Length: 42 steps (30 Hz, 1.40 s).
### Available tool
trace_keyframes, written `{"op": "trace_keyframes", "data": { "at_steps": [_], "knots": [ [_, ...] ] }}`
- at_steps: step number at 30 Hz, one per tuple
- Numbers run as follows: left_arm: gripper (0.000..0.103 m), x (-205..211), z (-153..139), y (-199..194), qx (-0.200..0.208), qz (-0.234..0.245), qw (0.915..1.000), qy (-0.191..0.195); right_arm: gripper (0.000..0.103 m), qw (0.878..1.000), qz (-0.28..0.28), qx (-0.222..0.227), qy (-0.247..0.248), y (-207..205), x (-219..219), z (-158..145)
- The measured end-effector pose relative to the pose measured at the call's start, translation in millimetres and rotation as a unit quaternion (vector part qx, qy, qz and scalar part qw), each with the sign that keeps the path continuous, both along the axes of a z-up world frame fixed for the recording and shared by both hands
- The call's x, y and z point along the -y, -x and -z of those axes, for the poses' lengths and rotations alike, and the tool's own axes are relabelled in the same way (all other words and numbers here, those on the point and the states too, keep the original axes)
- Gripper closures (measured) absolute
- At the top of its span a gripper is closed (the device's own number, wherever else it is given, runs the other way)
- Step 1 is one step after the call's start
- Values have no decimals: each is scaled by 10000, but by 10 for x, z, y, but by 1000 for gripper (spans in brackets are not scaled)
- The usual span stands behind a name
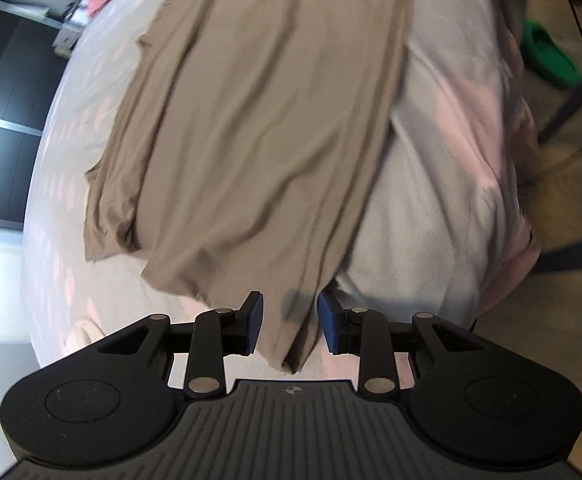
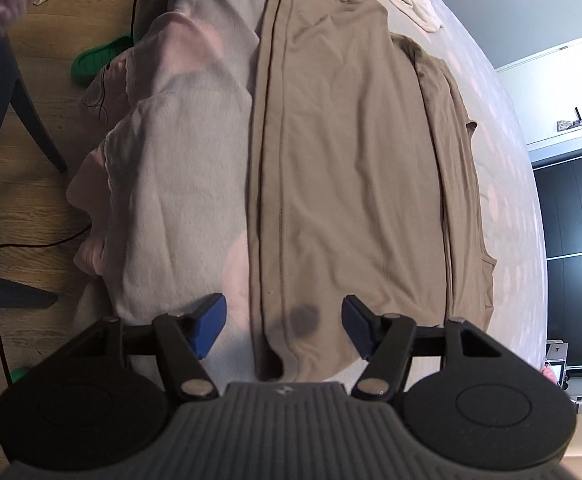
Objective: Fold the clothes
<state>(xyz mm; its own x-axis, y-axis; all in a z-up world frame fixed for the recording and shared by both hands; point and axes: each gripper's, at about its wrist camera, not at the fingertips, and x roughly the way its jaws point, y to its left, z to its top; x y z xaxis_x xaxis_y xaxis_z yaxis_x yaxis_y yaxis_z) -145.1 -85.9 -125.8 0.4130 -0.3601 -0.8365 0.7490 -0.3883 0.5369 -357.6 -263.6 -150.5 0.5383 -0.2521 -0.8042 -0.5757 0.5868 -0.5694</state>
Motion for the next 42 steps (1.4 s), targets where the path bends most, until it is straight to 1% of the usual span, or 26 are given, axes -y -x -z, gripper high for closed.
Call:
{"op": "trace_keyframes", "data": {
  "at_steps": [2, 4, 7, 10, 11, 12, 13, 17, 18, 19, 23, 25, 27, 29, 31, 34, 35, 36, 38, 39, 40, 42],
  "knots": [
    [75, -11, -69, -48, -72, -131, 9998, 136, 37, 10000, 39, 26, -21, 5, 2, 10],
    [75, -4, -92, -76, -25, -223, 9997, 132, 37, 9999, 82, 56, -41, 12, 2, 20],
    [75, -29, -121, -83, -147, -151, 9998, 42, 37, 9999, 114, 88, -43, 8, -7, 30],
    [75, -51, -89, -49, -10, -33, 10000, -11, 37, 9999, 119, 106, -14, 18, -22, 43],
    [79, -61, -74, -37, 41, 15, 10000, -37, 37, 9999, 103, 108, 10, 20, -28, 46],
    [85, -72, -59, -25, 93, 63, 9999, -63, 37, 9999, 92, 114, 27, 23, -32, 48],
    [87, -82, -44, -13, 144, 111, 9998, -89, 37, 9999, 86, 121, 41, 26, -35, 49],
    [87, -124, 15, 35, 350, 303, 9987, -194, 37, 9998, 94, 135, 63, 28, -39, 60],
    [97, -135, 30, 47, 401, 351, 9983, -220, 37, 9998, 101, 134, 62, 27, -40, 64],
    [103, -145, 45, 59, 453, 399, 9979, -246, 37, 9998, 108, 135, 64, 28, -42, 65],
    [103, -187, 104, 106, 658, 589, 9955, -350, 37, 9998, 116, 147, 87, 35, -49, 64],
    [103, -216, 119, 66, 746, 509, 9948, -471, 37, 9998, 104, 143, 107, 36, -59, 69],
    [103, -245, 135, 55, 703, 414, 9950, -571, 37, 9998, 110, 141, 110, 31, -57, 71],
    [103, -265, 143, 77, 840, 420, 9947, -421, 37, 9998, 125, 142, 113, 31, -57, 72],
    [103, -266, 117, 79, 879, 425, 9950, -193, 37, 9997, 116, 159, 130, 36, -66, 71],
    [102, -256, 99, 93, 855, 502, 9950, -133, 39, 9995, 109, 294, -17, 57, -89, -8],
    [99, -253, 93, 98, 847, 527, 9949, -113, 42, 9993, 113, 350, -98, 65, -96, -44],
    [96, -244, 104, 99, 870, 555, 9946, -106, 49, 9989, 113, 420, -149, 72, -104, -76],
    [94, -226, 125, 102, 916, 609, 9939, -93, 56, 9985, 109, 536, -52, 76, -116, -82],
    [93, -218, 136, 104, 940, 636, 9935, -86, 64, 9982, 107, 590, 13, 77, -122, -81],
    [93, -209, 147, 105, 963, 663, 9931, -80, 68, 9982, 116, 584, 54, 72, -121, -68],
    [88, -196, 158, 102, 968, 699, 9928, -79, 69, 9985, 146, 518, 118, 55, -112, -34]
  ]
}}
